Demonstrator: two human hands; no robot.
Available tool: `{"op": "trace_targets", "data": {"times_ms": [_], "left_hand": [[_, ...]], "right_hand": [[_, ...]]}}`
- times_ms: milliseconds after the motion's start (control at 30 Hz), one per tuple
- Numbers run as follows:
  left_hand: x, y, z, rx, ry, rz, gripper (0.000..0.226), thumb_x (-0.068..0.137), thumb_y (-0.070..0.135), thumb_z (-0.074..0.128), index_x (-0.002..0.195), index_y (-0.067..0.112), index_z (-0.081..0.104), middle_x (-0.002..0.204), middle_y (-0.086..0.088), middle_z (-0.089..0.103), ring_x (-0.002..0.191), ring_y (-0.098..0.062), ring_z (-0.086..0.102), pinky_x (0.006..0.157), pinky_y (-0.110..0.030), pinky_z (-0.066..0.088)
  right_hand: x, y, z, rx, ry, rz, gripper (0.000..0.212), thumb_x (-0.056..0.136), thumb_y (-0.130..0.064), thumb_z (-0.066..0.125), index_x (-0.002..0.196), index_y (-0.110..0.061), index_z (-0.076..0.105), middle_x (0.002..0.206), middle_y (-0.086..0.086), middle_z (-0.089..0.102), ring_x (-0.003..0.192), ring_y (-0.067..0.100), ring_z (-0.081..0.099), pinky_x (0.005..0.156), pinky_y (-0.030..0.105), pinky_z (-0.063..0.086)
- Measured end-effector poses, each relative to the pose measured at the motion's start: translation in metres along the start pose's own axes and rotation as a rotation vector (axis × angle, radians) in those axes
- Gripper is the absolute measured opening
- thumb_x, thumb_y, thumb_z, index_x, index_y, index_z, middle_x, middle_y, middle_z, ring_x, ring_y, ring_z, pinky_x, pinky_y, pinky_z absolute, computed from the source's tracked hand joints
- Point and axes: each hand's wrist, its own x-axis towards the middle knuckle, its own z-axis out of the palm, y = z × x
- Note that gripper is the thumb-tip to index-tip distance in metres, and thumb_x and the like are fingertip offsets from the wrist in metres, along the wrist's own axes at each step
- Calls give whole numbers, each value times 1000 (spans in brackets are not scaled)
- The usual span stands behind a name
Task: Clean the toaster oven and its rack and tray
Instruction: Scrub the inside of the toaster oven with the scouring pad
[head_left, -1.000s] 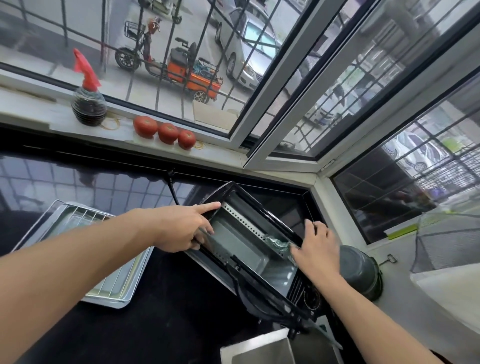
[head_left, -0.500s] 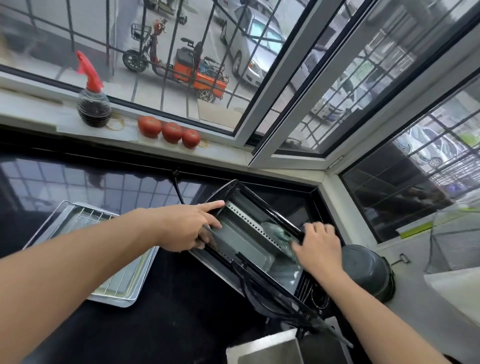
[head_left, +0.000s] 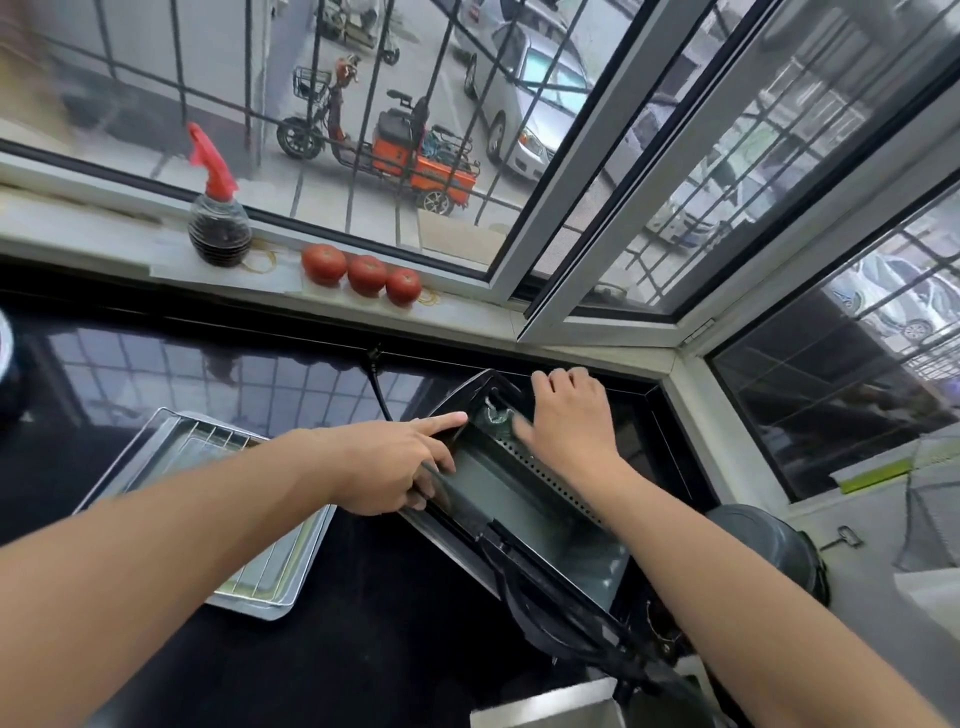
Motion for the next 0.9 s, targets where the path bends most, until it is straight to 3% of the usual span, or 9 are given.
{"op": "trace_targets", "data": {"times_ms": [100,233,367,600,733,800,900], "left_hand": [[1,-1,0,-20,-1,-5,30,105,29,56,131,30,71,157,21,39,151,4,-25,119,-19,16],[3,-3,-2,-6,-6,11,32,105,30,55,134,29,70,156,20,41,152,3,-24,118,-17,15],[3,-2,-3,13,-24,26,32,106,31,55,135,31,69,155,21,41,152,2,-25,119,-17,13],[0,1,-1,31,-5,24,33,106,31,54,136,32,68,156,17,43,152,0,-25,104,-2,-9],[2,-2,0,-14,8,12,33,106,29,55,135,33,68,156,18,42,150,4,-27,122,-18,9],[4,-3,-1,-23,-2,0,32,105,29,57,134,30,69,156,19,42,149,4,-27,127,-30,17],[4,-3,-3,-26,-25,-11,27,105,29,57,128,28,72,157,17,42,149,4,-27,127,-33,19]], "right_hand": [[-40,37,9,-71,-85,18,57,82,-58,47,118,-15,58,108,4,65,103,28,53,88,41,46],[-86,69,18,-69,-189,146,63,80,-54,55,130,-16,51,117,3,63,111,26,52,92,37,47],[-49,40,14,-9,-96,84,80,77,-55,57,144,-15,37,122,4,58,113,27,51,96,41,46],[28,-20,0,49,8,-7,78,79,-62,59,138,-14,43,120,9,60,112,32,51,99,45,41],[-16,12,8,25,18,72,76,80,-62,54,139,-14,43,121,7,59,114,30,49,101,44,40],[-57,41,17,-27,-60,141,78,80,-59,57,142,-14,40,124,7,56,117,29,47,103,45,39],[-103,79,20,-32,-269,350,87,78,-54,61,149,-15,29,136,8,48,127,31,39,109,47,35]]}}
